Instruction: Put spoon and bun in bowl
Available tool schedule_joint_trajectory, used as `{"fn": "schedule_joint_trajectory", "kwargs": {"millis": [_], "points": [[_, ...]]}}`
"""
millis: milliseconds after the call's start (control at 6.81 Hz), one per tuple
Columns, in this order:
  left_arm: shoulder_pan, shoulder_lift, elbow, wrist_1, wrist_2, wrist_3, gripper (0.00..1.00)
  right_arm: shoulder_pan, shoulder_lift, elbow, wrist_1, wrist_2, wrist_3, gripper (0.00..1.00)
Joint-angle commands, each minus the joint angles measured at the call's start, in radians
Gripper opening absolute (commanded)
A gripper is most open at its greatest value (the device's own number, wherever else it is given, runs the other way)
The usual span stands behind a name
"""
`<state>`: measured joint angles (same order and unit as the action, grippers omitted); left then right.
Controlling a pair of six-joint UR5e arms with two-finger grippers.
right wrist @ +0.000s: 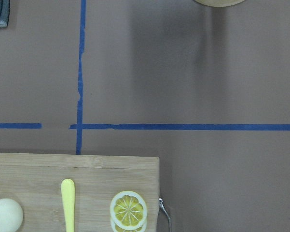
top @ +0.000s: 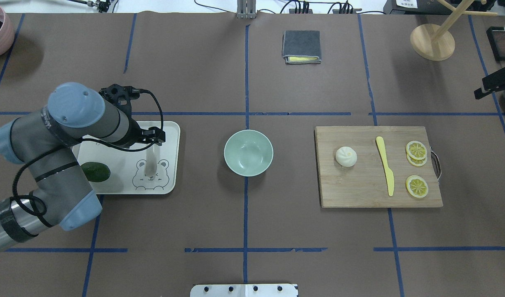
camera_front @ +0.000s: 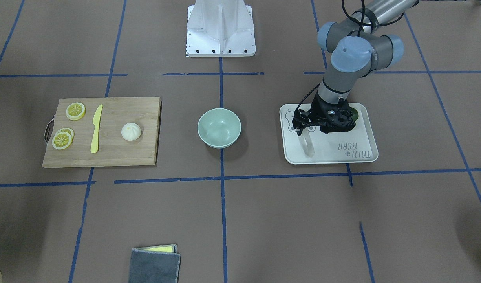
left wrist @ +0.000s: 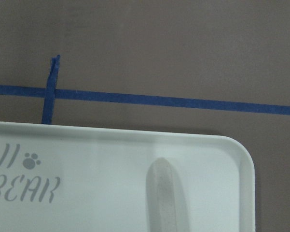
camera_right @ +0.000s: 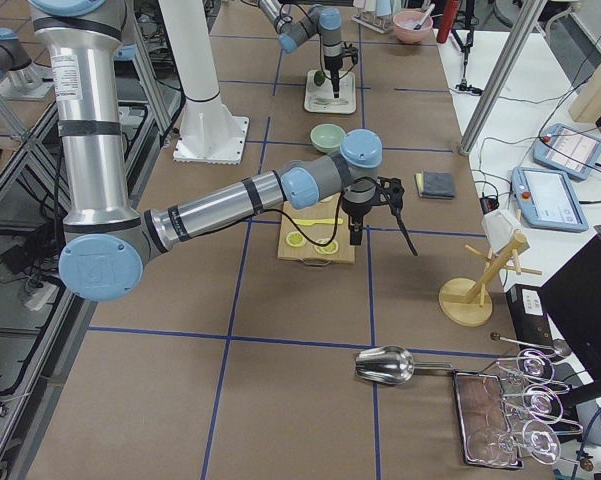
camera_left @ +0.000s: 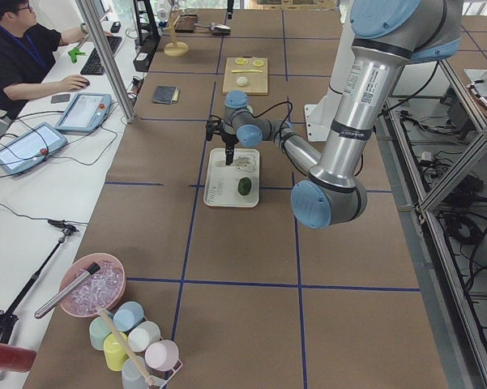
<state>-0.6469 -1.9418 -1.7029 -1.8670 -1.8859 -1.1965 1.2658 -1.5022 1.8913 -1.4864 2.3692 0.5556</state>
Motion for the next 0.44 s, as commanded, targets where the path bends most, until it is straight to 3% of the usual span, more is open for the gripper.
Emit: {"fn": "schedule_joint_trajectory", "kwargs": {"millis": [0, 294], "points": [[0.018, -0.006, 0.029, -0.001, 0.008, -0.002, 0.9, -0.121, 0.008, 0.006, 0.136, -0.069, 0.204, 1.0], [0.019, -0.009, 0.052, -0.003, 0.01, 0.005, 0.85, -0.172, 0.025, 0.006, 0.155, -0.087, 0.262, 1.0]]}}
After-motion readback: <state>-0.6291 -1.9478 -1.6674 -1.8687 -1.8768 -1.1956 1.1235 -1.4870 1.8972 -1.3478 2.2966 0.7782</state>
